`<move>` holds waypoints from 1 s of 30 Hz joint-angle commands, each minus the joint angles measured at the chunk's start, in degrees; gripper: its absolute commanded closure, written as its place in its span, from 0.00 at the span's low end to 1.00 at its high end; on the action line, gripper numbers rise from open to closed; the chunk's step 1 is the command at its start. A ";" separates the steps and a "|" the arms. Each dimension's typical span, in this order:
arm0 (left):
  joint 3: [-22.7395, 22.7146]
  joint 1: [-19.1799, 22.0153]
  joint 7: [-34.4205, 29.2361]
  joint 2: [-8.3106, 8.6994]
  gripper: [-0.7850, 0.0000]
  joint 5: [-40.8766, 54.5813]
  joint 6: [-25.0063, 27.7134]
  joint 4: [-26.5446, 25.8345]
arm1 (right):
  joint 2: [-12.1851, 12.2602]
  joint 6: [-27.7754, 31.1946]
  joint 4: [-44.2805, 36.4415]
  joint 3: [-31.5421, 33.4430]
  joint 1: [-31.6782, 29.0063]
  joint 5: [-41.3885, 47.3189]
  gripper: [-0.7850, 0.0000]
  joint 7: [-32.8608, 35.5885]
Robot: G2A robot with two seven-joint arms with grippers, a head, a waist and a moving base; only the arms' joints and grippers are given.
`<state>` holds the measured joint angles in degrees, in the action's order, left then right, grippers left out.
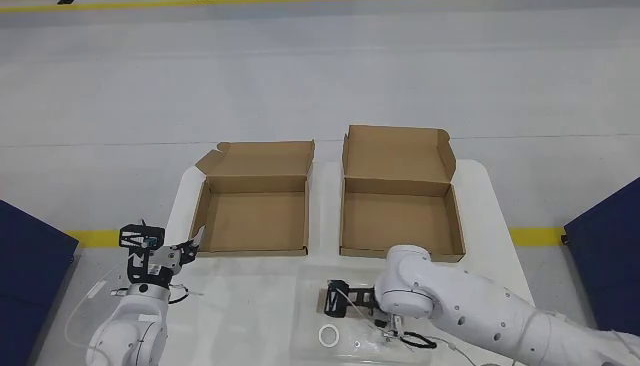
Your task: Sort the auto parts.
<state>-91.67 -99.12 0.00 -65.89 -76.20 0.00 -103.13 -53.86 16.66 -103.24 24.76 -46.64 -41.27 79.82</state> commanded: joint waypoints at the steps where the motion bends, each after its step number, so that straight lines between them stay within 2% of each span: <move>1: 0.00 0.00 0.00 0.00 0.00 0.00 0.00 0.00 | 1.56 2.57 0.57 4.22 -1.18 5.12 1.00 -2.79; 8: 0.00 0.00 0.00 0.00 0.00 0.00 0.00 0.00 | 8.56 20.27 4.31 21.04 -10.51 22.89 1.00 -12.46; 12: 0.00 0.00 0.00 0.00 0.00 0.00 0.00 0.00 | 11.93 28.04 5.52 25.60 -15.29 28.10 1.00 -20.23; 30: 0.00 0.00 0.00 0.00 0.00 0.00 0.00 0.00 | 12.17 28.66 5.79 25.87 -15.57 28.74 1.00 -20.85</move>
<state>-91.67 -99.12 0.00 -65.89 -76.20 0.00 -103.13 -41.69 45.32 -97.45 50.63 -62.21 -12.53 58.97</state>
